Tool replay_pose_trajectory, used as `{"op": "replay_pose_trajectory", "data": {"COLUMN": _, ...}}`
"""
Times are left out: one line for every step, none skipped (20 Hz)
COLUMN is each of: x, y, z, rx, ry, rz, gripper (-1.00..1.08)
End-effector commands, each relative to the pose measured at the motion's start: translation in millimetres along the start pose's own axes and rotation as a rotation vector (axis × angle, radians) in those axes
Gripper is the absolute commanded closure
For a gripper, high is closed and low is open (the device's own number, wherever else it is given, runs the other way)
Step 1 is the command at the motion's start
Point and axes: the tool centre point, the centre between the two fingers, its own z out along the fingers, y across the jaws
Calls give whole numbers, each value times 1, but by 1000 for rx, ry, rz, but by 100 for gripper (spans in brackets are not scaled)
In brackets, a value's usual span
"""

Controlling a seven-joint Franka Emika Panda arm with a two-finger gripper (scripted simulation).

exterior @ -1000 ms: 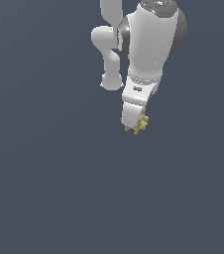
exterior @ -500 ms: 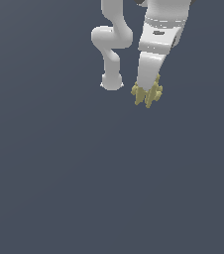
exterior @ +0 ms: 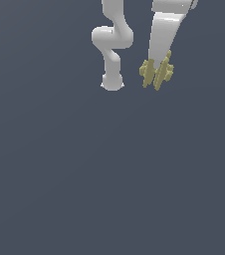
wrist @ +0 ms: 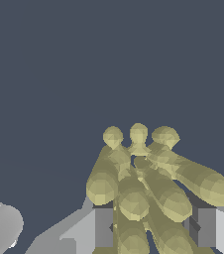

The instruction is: Pick up the object and move it to a goal position.

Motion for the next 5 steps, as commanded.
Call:
{"op": "replay_pose_trajectory", "data": {"x": 1, "y": -3, "z": -7, "rx": 1, "ry": 0, "rz": 1, "gripper": 108}}
{"op": "replay_pose_trajectory", "data": {"x": 1, "y": -3, "z": -8, "rx": 1, "ry": 0, "rz": 1, "gripper": 108}}
{"op": "replay_pose_trajectory", "data": {"x": 1, "y": -3, "z": -9, "rx": 1, "ry": 0, "rz": 1, "gripper": 108}}
{"op": "replay_pose_trajectory", "data": {"x": 2, "y": -3, "z": -9, "rx": 1, "ry": 0, "rz": 1, "gripper": 108}}
{"op": "replay_pose_trajectory", "data": {"x": 2, "y": -3, "z": -9, "rx": 1, "ry": 0, "rz": 2, "gripper": 108}}
